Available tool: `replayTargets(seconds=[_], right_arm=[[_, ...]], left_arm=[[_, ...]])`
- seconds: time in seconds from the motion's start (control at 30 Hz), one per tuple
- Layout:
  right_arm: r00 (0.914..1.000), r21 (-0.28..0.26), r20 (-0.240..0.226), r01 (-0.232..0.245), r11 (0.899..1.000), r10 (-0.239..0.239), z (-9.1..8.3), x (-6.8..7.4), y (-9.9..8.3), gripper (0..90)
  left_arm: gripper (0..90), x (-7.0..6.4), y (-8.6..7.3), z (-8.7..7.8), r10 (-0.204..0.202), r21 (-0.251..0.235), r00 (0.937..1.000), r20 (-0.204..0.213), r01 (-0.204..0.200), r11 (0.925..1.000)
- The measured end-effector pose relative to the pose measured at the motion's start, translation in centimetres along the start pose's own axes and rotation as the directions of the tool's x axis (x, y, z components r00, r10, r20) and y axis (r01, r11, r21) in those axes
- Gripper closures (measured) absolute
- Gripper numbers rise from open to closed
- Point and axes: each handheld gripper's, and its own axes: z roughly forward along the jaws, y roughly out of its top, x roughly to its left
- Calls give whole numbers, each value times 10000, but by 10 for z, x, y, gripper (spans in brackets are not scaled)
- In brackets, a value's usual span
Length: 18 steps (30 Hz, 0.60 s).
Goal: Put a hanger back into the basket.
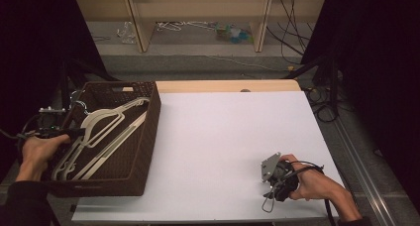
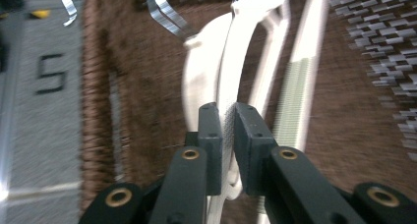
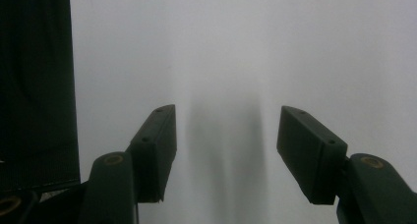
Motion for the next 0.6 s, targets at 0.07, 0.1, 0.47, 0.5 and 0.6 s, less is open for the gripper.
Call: replayTargets(seconds=[0.07,0.1,0.47,0.5,0.6], right_arm=[[10000,-105,-2,54,9999,-54,-2,0,1,411],[10000,-145,22,76,9999,-76,-3,0,1,411],[10000,-154,44,-16,9999,17,-4,-1,-1,410],[10000,-146,54,-8,9999,9,-4,-1,0,410],[10000,-115,78,-19,9999,20,-4,-1,-1,405]], left_arm=[[782,-2,0,10,9,343,9987,-501,8,9994],[779,-2,1,12,14,481,9981,-614,16,9988],[771,-8,1,14,393,569,9929,-1121,-331,9978],[772,-6,0,16,189,498,9939,-1090,-135,9987],[771,-6,0,15,57,491,9941,-1085,-3,9988]])
